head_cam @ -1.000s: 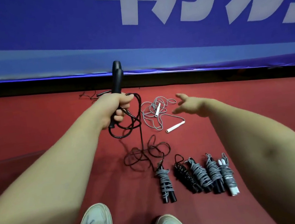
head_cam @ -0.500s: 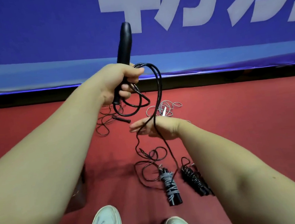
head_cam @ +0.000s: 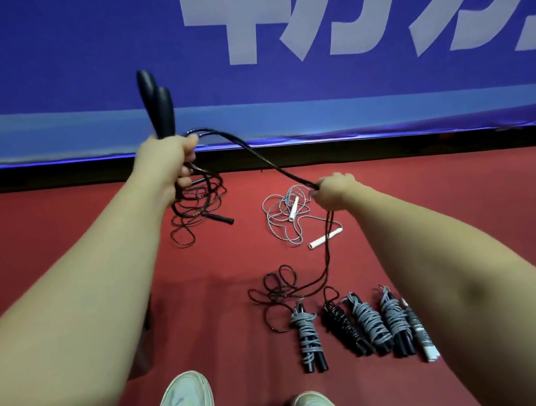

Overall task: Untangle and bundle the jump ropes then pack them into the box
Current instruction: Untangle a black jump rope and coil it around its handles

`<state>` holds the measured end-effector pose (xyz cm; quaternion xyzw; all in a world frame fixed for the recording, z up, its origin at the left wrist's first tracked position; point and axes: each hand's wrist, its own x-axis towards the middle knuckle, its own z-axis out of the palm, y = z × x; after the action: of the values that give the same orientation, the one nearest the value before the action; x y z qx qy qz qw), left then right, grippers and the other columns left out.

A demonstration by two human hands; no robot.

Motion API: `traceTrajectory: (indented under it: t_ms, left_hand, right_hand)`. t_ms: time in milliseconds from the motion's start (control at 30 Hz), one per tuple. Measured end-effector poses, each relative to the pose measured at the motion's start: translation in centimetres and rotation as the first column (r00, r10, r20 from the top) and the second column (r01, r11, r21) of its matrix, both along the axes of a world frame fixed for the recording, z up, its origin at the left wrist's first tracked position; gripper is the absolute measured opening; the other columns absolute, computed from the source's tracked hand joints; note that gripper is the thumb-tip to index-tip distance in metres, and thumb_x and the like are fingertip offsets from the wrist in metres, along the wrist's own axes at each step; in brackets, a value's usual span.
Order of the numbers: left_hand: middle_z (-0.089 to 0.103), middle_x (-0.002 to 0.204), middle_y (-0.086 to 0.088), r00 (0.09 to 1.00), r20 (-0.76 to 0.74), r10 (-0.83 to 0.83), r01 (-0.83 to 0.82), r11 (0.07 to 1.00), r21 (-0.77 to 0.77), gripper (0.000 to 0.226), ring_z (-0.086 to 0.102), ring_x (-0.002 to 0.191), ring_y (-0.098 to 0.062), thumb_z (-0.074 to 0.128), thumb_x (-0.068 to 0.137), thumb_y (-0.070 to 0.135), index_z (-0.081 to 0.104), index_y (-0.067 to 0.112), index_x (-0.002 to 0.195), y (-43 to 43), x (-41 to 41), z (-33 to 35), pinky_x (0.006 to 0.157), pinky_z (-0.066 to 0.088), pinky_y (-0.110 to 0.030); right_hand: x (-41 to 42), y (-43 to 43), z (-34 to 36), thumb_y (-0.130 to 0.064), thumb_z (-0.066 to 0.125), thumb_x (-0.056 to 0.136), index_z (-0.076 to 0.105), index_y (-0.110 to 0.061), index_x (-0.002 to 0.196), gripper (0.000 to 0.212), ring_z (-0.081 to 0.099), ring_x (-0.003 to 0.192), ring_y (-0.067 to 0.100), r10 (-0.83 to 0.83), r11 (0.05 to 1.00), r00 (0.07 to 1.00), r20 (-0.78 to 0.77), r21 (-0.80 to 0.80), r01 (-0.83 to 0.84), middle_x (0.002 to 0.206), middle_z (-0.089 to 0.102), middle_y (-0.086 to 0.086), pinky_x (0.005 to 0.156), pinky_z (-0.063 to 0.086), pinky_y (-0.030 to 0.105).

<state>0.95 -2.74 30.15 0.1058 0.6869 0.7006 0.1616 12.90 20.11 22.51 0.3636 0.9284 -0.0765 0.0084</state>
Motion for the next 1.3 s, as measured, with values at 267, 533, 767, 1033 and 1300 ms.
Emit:
traceTrajectory:
  t_ms: [267, 533, 767, 1033, 1300]
  left_hand:
    - [0.053, 0.080, -0.005, 0.990, -0.038, -0.139, 0.135, 0.986, -0.098, 0.014, 0.037, 0.039, -0.006, 0.057, 0.093, 0.017, 0.056, 0.009, 0.105, 0.6, 0.9, -2.6, 0.034, 0.024, -0.013]
    - [0.042, 0.062, 0.001, 0.952, -0.065, -0.300, 0.272, 0.922, -0.275, 0.021, 0.034, 0.046, -0.010, 0.058, 0.094, 0.026, 0.044, 0.019, 0.079, 0.2, 2.0, -5.1, 0.040, 0.028, -0.019]
    - [0.040, 0.057, 0.001, 0.732, 0.207, -0.649, 0.679, 0.720, -0.144, 0.024, 0.037, 0.043, -0.010, 0.054, 0.095, 0.021, 0.044, 0.013, 0.074, -0.2, 3.9, -6.9, 0.065, 0.048, -0.030]
    - [0.038, 0.056, 0.002, 0.670, 0.286, -0.685, 0.728, 0.682, -0.073, 0.024, 0.034, 0.044, -0.009, 0.053, 0.095, 0.017, 0.042, 0.014, 0.073, -0.8, 4.0, -6.4, 0.051, 0.041, -0.023]
    - [0.033, 0.054, 0.002, 0.604, 0.287, -0.743, 0.795, 0.585, -0.159, 0.035, 0.030, 0.044, -0.009, 0.067, 0.080, 0.026, 0.038, 0.016, 0.062, -0.6, 4.4, -6.2, 0.047, 0.032, -0.022]
  right_hand:
    - [-2.0, 0.5, 5.2, -0.007, 0.040, 0.096, 0.057, -0.001, 0.116, 0.027, 0.052, 0.108, 0.034, -0.124, 0.989, 0.759, -0.640, -0.141, 0.042, 0.123, 0.052, 0.021, 0.076, 0.035, 0.028]
    - [-0.4, -2.4, 0.5, -0.024, 0.040, 0.100, 0.039, -0.012, 0.141, 0.043, 0.042, 0.130, 0.022, -0.178, 0.885, 0.756, -0.629, -0.438, -0.156, 0.144, 0.041, 0.009, 0.107, 0.030, 0.025]
    - [-0.5, -9.2, 5.6, -0.026, 0.033, 0.103, 0.046, -0.015, 0.137, 0.038, 0.051, 0.120, 0.008, 0.267, 0.658, 0.657, -0.705, -0.365, -0.659, 0.137, 0.052, 0.000, 0.108, 0.037, 0.031]
    - [0.5, -9.9, 6.4, -0.035, 0.029, 0.102, 0.050, -0.019, 0.135, 0.042, 0.047, 0.124, 0.005, 0.481, 0.692, 0.682, -0.550, -0.240, -0.681, 0.135, 0.053, -0.006, 0.106, 0.035, 0.025]
    - [0.5, -9.8, 5.6, -0.038, 0.049, 0.095, 0.061, -0.023, 0.100, 0.020, 0.052, 0.074, 0.015, 0.649, 0.735, 0.618, -0.444, 0.157, -0.660, 0.083, 0.060, -0.008, 0.067, 0.043, 0.033]
